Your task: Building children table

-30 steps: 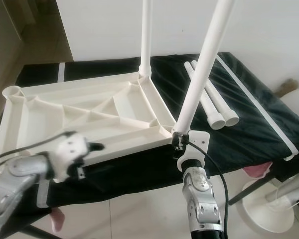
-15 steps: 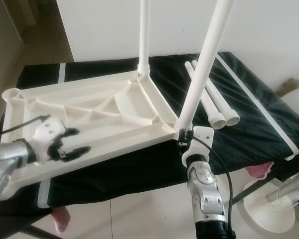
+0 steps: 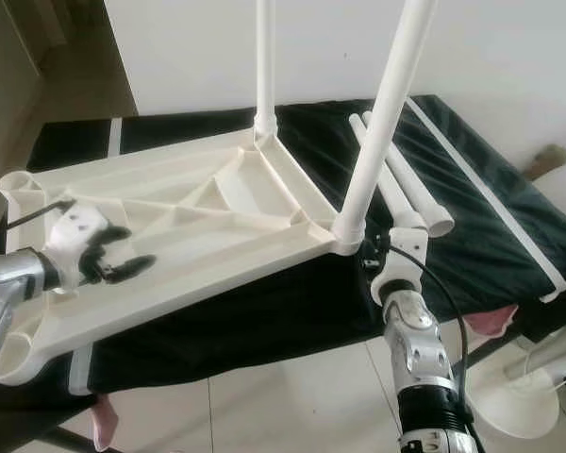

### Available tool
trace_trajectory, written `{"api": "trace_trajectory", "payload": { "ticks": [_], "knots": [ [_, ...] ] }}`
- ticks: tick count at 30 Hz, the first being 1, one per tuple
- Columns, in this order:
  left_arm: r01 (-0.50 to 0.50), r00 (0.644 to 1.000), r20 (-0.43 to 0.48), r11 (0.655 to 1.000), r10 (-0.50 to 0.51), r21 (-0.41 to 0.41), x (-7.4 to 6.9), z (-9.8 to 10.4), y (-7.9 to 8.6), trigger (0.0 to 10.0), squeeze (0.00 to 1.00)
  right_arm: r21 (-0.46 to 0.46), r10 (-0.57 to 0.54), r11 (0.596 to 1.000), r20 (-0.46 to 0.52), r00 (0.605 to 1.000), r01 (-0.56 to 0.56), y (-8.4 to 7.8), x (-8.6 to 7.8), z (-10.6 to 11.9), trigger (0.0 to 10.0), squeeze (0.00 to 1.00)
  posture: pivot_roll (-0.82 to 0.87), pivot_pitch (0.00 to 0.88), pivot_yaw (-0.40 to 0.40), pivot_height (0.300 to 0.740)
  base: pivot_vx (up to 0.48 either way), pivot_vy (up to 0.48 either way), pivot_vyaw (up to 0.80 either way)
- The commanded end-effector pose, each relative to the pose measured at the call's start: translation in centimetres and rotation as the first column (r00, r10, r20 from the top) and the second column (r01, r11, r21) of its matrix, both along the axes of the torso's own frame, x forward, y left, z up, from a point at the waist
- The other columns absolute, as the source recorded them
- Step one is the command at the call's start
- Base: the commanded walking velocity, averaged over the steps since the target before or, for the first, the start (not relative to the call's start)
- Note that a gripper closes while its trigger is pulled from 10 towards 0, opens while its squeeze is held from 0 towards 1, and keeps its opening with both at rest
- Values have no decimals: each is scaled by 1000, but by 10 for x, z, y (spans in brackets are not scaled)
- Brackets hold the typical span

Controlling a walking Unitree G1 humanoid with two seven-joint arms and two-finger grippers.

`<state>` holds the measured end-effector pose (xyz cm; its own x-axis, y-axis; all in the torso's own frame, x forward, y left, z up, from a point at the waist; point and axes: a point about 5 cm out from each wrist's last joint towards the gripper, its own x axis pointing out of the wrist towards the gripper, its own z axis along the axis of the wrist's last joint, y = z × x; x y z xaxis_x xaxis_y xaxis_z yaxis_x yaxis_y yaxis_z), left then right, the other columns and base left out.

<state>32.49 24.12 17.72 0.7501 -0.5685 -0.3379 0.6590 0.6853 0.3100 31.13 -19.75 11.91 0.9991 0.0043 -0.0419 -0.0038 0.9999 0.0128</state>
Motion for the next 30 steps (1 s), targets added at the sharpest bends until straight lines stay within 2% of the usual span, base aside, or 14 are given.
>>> {"api": "trace_trajectory", "payload": {
  "ticks": [1, 5, 11, 13, 14, 16, 17, 20, 23, 25, 27, 28, 29, 30],
  "knots": [
    [-296, 945, 143, 955, 293, 4, 9, 8, 23, 10000, 0, -14, 47, 999, -10, 999, -48, 7, -4, -5, 10000, 0, 43, 62, -33, 740, 0, 0, 0],
    [-427, 888, 184, 904, 421, -7, 15, 17, 47, 10000, 0, -14, 114, 993, -29, 993, -115, 23, -12, -16, 10000, 0, 46, 65, -33, 740, 0, 0, 0],
    [-505, 849, 197, 862, 491, 28, 17, 16, 64, 10000, 0, -4, 143, 990, -35, 989, -143, 31, -16, -22, 10000, 0, 46, 65, -31, 740, 0, 0, 0],
    [-546, 828, 204, 834, 522, 79, 16, 12, 73, 10000, 0, 0, 149, 989, -41, 988, -149, 32, -16, -25, 10000, 0, 45, 64, -27, 740, 0, 0, 0],
    [-546, 828, 204, 834, 522, 79, 16, 12, 73, 10000, 0, 0, 149, 989, -41, 988, -149, 32, -16, -25, 10000, 0, 45, 64, -27, 740, 0, 0, 0],
    [-578, 811, 226, 798, 539, 171, 17, 6, 81, 10000, 0, 5, 159, 987, -44, 986, -159, 35, -14, -24, 10000, 0, 47, 60, -28, 740, 0, 0, 0],
    [-578, 811, 226, 798, 539, 171, 17, 6, 81, 10000, 0, 5, 159, 987, -44, 986, -159, 35, -14, -24, 10000, 0, 47, 60, -28, 740, 0, 0, 0],
    [-551, 834, 257, 756, 488, 352, 14, -10, 83, 10000, 0, 12, 172, 985, -37, 984, -172, 38, -10, -21, 10000, 0, 50, 51, -27, 740, 0, 0, 0],
    [-524, 852, 252, 742, 459, 418, 12, -19, 82, 10000, 0, 15, 175, 985, -34, 984, -175, 38, -8, -21, 10000, 0, 51, 48, -27, 740, 0, 0, 0],
    [-469, 883, 219, 758, 415, 453, 9, -29, 77, 10000, 0, 17, 178, 984, -30, 984, -177, 38, -6, -19, 10000, 0, 54, 45, -27, 740, 0, 0, 0],
    [-449, 893, 207, 766, 399, 461, 8, -32, 75, 10000, 0, 18, 179, 984, -29, 983, -178, 38, -5, -19, 10000, 0, 54, 45, -27, 740, 0, 0, 0],
    [-392, 920, 171, 801, 354, 453, 7, -36, 68, 10000, 0, 19, 179, 984, -29, 983, -179, 38, -3, -18, 10000, 0, 56, 41, -26, 740, 0, 0, 0],
    [-392, 920, 171, 801, 354, 453, 7, -36, 68, 10000, 0, 19, 179, 984, -29, 983, -179, 38, -3, -18, 10000, 0, 56, 41, -26, 740, 0, 0, 0],
    [-337, 941, 136, 829, 309, 446, 5, -38, 63, 10000, 0, 20, 179, 984, -31, 983, -178, 37, 0, -18, 10000, 0, 58, 42, -24, 740, 0, 0, 0]
  ]
}}
